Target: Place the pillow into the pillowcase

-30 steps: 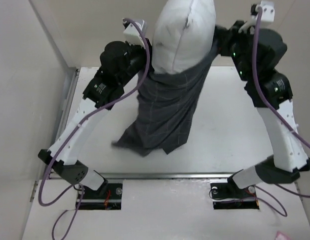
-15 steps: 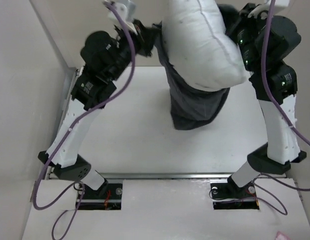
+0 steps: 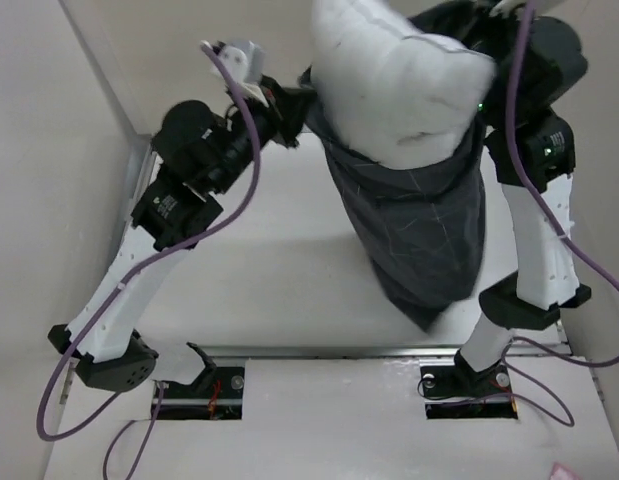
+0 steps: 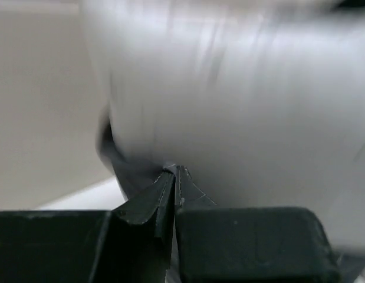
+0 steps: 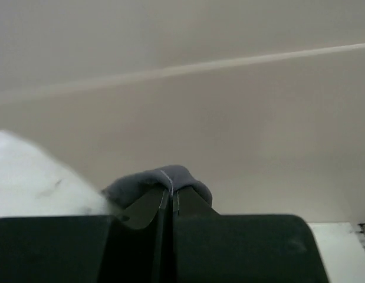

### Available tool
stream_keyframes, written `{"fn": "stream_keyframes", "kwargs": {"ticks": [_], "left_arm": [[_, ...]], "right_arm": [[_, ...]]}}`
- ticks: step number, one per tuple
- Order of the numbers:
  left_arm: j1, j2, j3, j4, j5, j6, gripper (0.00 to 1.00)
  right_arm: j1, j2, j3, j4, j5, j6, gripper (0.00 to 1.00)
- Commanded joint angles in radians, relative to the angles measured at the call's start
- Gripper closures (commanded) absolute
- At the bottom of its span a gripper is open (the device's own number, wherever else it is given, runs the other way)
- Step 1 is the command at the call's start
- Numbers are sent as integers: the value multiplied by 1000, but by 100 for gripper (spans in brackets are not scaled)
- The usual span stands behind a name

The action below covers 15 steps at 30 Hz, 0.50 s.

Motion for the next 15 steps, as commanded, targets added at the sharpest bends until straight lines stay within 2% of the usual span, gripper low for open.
{"fn": "stream_keyframes", "kwargs": {"ticks": [1,2,3,4,5,6,7,8,9,10,11,12,13,14,15], "left_arm": [[84,68,212,145,-290,27,100],[119,133,411,85,-290,11,100],[197,253,505,-28,-269,-10,100],[231,298,579,-68,-249,-36,100],[256,324,647,-94,-233,-49,100],[287,337,647,-130,-214,-72,100],[287,309,612,-130,-188,-72,100],[287,271,559,-130,-142,-72,100],[287,219,393,-106,-67,-72,100],[267,76,279,16,131,-58,100],[249,-2,159,102,208,-58,100],[224,-65,-15,173,256,-69,100],[178,-149,-61,239,341,-69,100],[160,-174,-89,255,363,-69,100],[144,-186,-109,276,382,-60,100]], "right_arm": [[1,-128,-174,-171,-470,4,100],[1,-327,-355,-73,-639,-24,100],[1,-420,-508,139,-777,-47,100],[1,-494,-622,220,-900,-48,100],[1,-594,-766,287,-892,-48,100],[1,-617,-815,425,-831,-20,100],[1,-618,-838,469,-568,9,100],[1,-587,-776,478,-404,24,100],[1,-459,-696,455,-231,24,100],[1,-367,-595,387,-50,6,100],[1,-269,-345,344,240,-27,100],[-11,-74,-200,272,313,-67,100],[-11,9,-51,37,314,-101,100],[-11,63,79,-82,274,-101,100],[-11,88,176,-171,54,-101,100]]}}
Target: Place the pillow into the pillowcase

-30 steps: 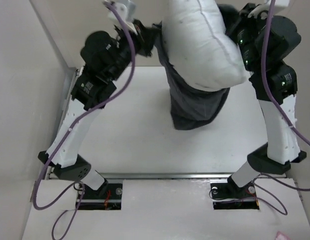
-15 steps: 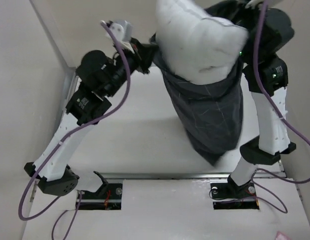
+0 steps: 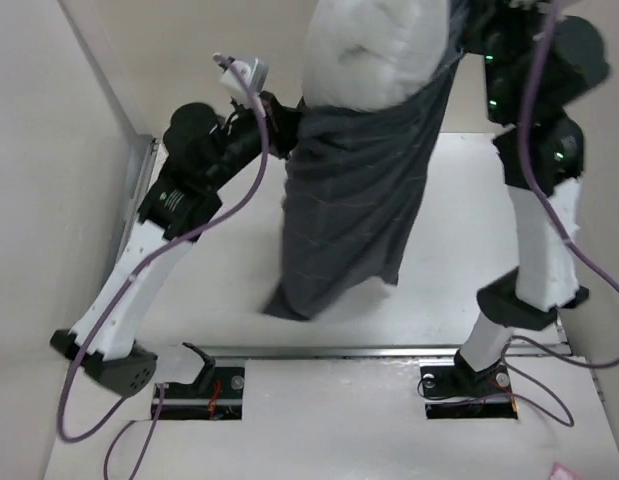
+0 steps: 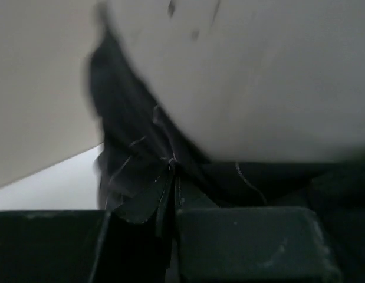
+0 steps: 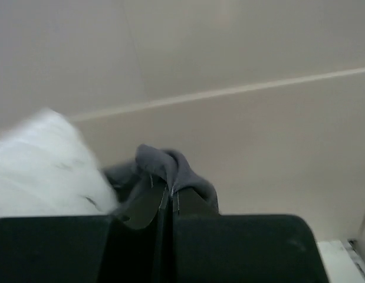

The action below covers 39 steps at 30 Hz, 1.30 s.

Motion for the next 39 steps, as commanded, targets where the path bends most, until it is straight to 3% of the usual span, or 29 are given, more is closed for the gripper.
{"fn": "stream_keyframes", "kwargs": {"ticks": [1,2,3,4,6,8,9,10,11,13,14,15,16,17,19,21,22,24,27,29,32,33,34,35,36,37,39], "left_arm": [[-60,-206,-39,303,213,5,100],[-69,-182,-16,303,163,5,100],[-69,-153,15,294,120,17,100],[-69,-119,108,277,49,18,100],[-47,16,238,203,-160,39,100],[10,114,467,148,-253,7,100],[91,213,552,66,-279,-22,100],[137,254,629,20,-246,-54,100],[183,280,709,-17,-206,-138,100],[242,245,635,2,-55,-157,100],[242,203,554,48,-2,-157,100],[242,152,359,109,59,-148,100],[218,63,281,210,151,-139,100],[204,32,235,228,176,-130,100],[176,-23,170,264,176,-118,100],[167,-33,170,265,161,-117,100],[167,-33,190,265,161,-117,100],[167,-5,220,265,194,-117,100],[158,59,286,243,205,-128,100],[158,119,402,176,118,-128,100],[158,135,516,134,188,-116,100],[158,92,509,174,211,-98,100],[158,54,463,227,195,-97,100],[158,14,405,279,147,-97,100],[158,-17,303,319,86,-97,100],[158,-37,279,324,11,-97,100],[158,-11,294,253,10,-85,100]], "right_arm": [[-20,99,164,-256,-28,-70,100],[-20,33,70,-243,-162,-70,100],[-20,-50,-208,-191,-449,-88,100],[-20,-231,-350,-122,-581,-108,100],[-20,-397,-667,69,-832,-132,100],[-20,-574,-808,184,-870,-133,100],[-20,-607,-862,320,-832,-102,100],[-20,-620,-896,378,-642,-72,100],[-20,-574,-878,412,-491,-7,100],[-20,-462,-766,405,-157,15,100],[-20,-394,-599,371,122,15,100],[-20,-243,-485,311,216,-2,100],[-20,-176,-364,107,245,-20,100],[-20,-128,-168,-2,84,-21,100],[-20,-144,-164,-103,-220,-66,100],[-20,-248,-384,-3,-591,-99,100],[-20,-356,-460,66,-646,-99,100],[-20,-423,-560,217,-709,-117,100],[-20,-405,-505,219,-587,-73,100],[-20,-329,-426,155,-385,-48,100],[-20,-273,-276,68,-326,-35,100],[-20,-331,-321,114,-352,-25,100],[-20,-382,-394,318,-364,-16,100],[-20,-426,-534,422,-343,-16,100],[-20,-448,-546,473,-311,-16,100],[-20,-415,-516,393,-288,-16,100],[-20,-267,-372,253,-199,-16,100]]}}
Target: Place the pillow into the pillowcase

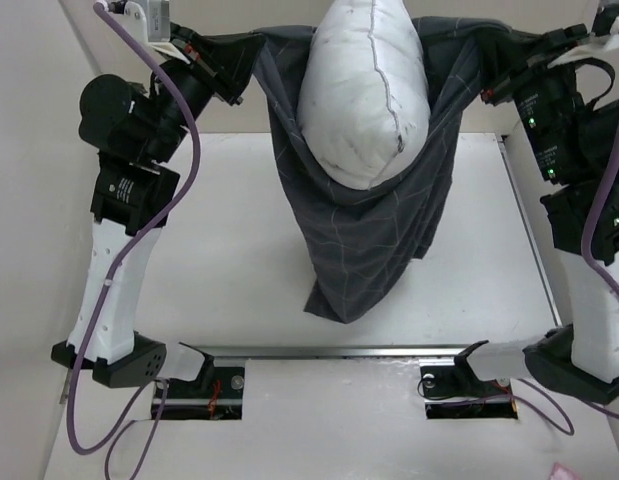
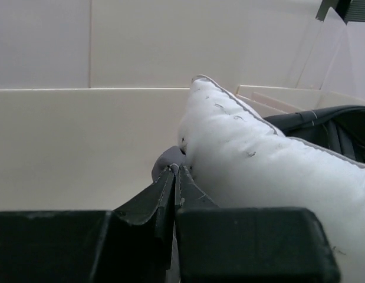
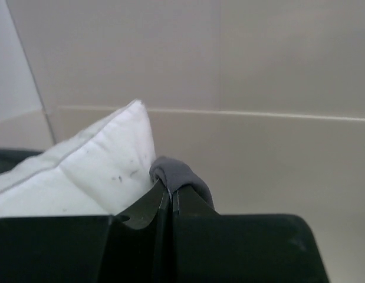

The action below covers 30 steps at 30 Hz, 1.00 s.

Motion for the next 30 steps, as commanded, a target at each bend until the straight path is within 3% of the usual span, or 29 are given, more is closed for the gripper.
{"fn": "stream_keyframes", "kwargs": {"ticks": [1,2,3,4,5,6,7,8,9,10,11,12,15,18,22,24,26,27,28,29,30], "left_arm": [[8,18,16,37,-111,27,100],[8,58,37,4,-94,27,100],[8,110,88,-44,-94,27,100],[8,179,316,-122,-94,27,100],[33,318,461,-269,-74,17,100],[44,362,591,-308,-46,17,100],[44,376,704,-318,-22,17,100],[44,307,665,-250,-5,26,100],[44,228,560,-161,36,35,100],[44,129,397,-29,53,35,100],[44,-48,59,121,44,23,100],[22,-90,-18,262,-50,23,100],[21,-18,76,169,-216,46,100],[21,184,314,25,-393,69,100],[40,362,428,47,-598,122,100],[40,396,500,-52,-612,132,100],[16,302,408,-109,-460,113,100],[-6,231,302,-67,-389,113,100],[-34,152,42,-6,-286,113,100],[-95,-1,-75,139,-185,131,100],[-127,-60,-153,182,-60,142,100]], "right_arm": [[-4,160,172,40,186,6,100],[-4,240,257,-155,238,6,100],[-4,328,488,-252,261,-7,100],[-4,484,612,-317,278,-19,100],[-4,528,715,-315,296,-35,100],[-4,529,757,-252,342,-35,100],[-4,427,700,-167,359,-35,100],[-4,336,594,63,360,-35,100],[-4,232,449,210,299,-35,100],[-4,128,149,353,250,-35,100],[-4,-10,76,445,207,-11,100],[-4,-36,75,395,180,12,100],[-4,-88,87,247,35,63,100],[-4,-108,41,68,-287,103,100],[5,-203,-175,111,-459,186,100],[5,-203,-207,123,-374,186,100],[5,-128,-162,159,-143,197,100],[5,-75,-44,159,93,182,100],[5,87,60,140,220,181,100],[5,189,193,30,306,127,100],[-9,298,349,-44,461,112,100]]}}
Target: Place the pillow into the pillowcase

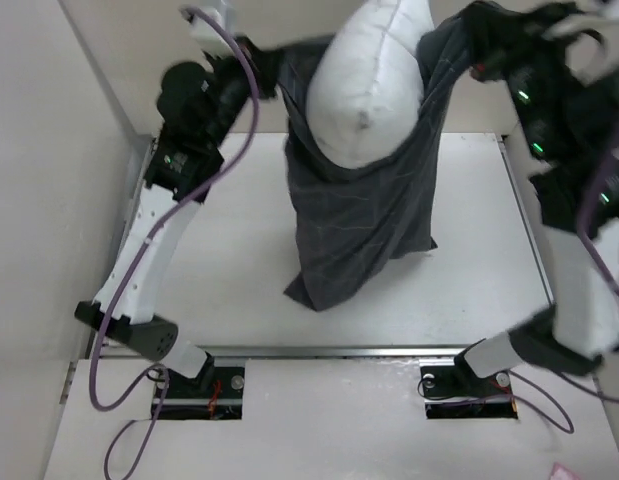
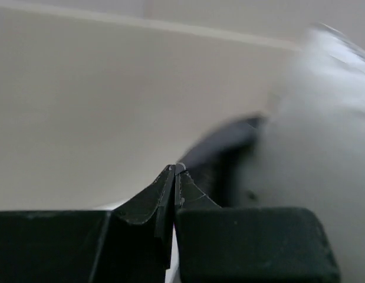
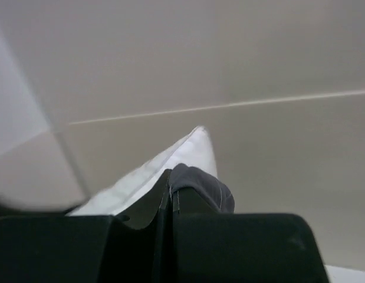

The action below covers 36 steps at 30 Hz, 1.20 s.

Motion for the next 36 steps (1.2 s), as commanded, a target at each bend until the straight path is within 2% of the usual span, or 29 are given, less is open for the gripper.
{"fn": "stream_keyframes", "kwargs": {"ticks": [1,2,3,4,5,7,8,9,10,12,13,14,15,16,17,18,19,20,21,22,23,24,25,27,28,31,32,34,36], "left_arm": [[-107,-273,-209,216,257,54,100],[-125,-310,-273,249,290,73,100],[-136,-350,-273,306,177,73,100],[-136,-337,-260,306,67,73,100],[-125,-297,-207,291,-62,87,100],[6,-37,180,76,-259,64,100],[69,83,380,-36,-270,2,100],[121,192,728,-130,-259,-53,100],[214,320,816,-248,-142,-150,100],[275,287,619,-258,28,-210,100],[284,148,449,-134,172,-224,100],[266,57,262,-29,252,-210,100],[239,-29,86,81,311,-192,100],[196,-154,-144,158,336,-168,100],[121,-195,-195,186,336,-132,100],[96,-226,-221,197,309,-71,100],[79,-241,-249,214,248,-71,100],[79,-241,-235,226,180,-71,100],[91,-209,-191,182,111,-71,100],[100,-174,-131,132,110,-71,100],[109,-142,-28,86,119,-71,100],[109,-102,-4,61,156,-62,100],[109,-102,-3,61,173,-62,100],[109,-102,-16,108,186,-81,100],[109,-102,-16,108,207,-81,100],[109,-80,-16,131,239,-92,100],[109,-80,-5,131,239,-107,100],[109,-35,35,165,268,-147,100],[109,22,113,165,296,-172,100]], "right_arm": [[-19,327,542,-127,492,-50,100],[-19,459,670,-228,439,-67,100],[-19,473,735,-387,346,-67,100],[-19,448,647,-425,106,-67,100],[0,305,504,-425,-25,-81,100],[55,92,104,-135,-266,-142,100],[79,-3,-193,-41,-354,-142,100],[94,-141,-281,19,-384,-151,100],[94,-192,-350,126,-430,-151,100],[103,-250,-479,255,-334,-135,100],[103,-216,-463,279,-238,-135,100],[103,-166,-416,262,9,-124,100],[103,-102,-268,245,151,-124,100],[103,65,-166,215,282,-133,100],[91,157,-38,54,389,-133,100],[82,242,258,-82,401,-133,100],[82,352,374,-212,316,-133,100],[82,364,434,-373,200,-142,100],[82,344,435,-390,-65,-151,100],[82,295,277,-355,-180,-161,100],[82,140,134,-274,-262,-171,100],[82,55,-19,-17,-290,-171,100],[82,-17,-238,98,-210,-171,100],[82,-92,-279,217,-11,-148,100],[82,-92,-256,218,159,-157,100],[73,58,-49,248,436,-298,100],[64,112,99,263,567,-355,100],[34,287,344,344,683,-552,100],[34,382,406,485,731,-686,100]]}}
